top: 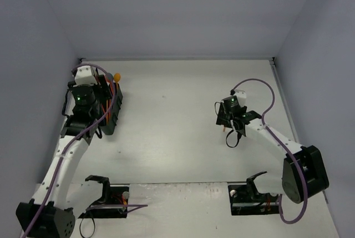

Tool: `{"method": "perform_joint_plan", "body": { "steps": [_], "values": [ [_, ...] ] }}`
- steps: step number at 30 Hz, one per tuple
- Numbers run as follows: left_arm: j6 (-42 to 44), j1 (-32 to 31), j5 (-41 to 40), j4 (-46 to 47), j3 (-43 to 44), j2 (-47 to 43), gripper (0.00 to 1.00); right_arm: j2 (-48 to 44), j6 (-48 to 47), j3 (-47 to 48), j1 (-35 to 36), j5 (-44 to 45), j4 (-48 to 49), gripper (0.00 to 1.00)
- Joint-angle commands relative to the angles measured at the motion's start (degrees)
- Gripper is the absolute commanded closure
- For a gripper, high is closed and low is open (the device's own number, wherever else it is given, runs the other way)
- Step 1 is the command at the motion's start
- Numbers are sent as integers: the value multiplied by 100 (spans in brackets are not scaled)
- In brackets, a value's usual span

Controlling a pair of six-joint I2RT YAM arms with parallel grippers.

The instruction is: Sort the eating utensils into containers

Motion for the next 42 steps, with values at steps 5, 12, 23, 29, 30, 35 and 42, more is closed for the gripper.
{"method": "perform_joint_plan", "body": {
  "steps": [5, 12, 23, 29, 30, 35, 42],
  "values": [
    [-1100, 10, 1454, -1730, 481, -697, 31, 1036, 21, 643, -389, -402, -45, 54],
    [-1465, 1, 2112, -1989, 111, -1090, 25, 1708, -87, 790, -600, -709, 63, 65],
    [-1867, -10, 2742, -1986, 43, -1153, 20, 2154, -220, 699, -586, -1020, 384, 94],
    [-2169, -105, 2962, -1963, 149, -1037, 20, 2098, -477, 763, 36, -1324, 664, 100],
    [-2242, -144, 2981, -1961, 177, -1001, 20, 2023, -508, 794, 224, -1320, 730, 100],
    [-2602, -386, 3040, -1844, 232, -791, 20, 1520, -645, 997, 1581, -1368, 1406, 100],
    [-2978, -1237, 2588, -1331, 246, -489, 20, 918, -926, 1338, 2968, -1234, 2166, 100]
  ]
}}
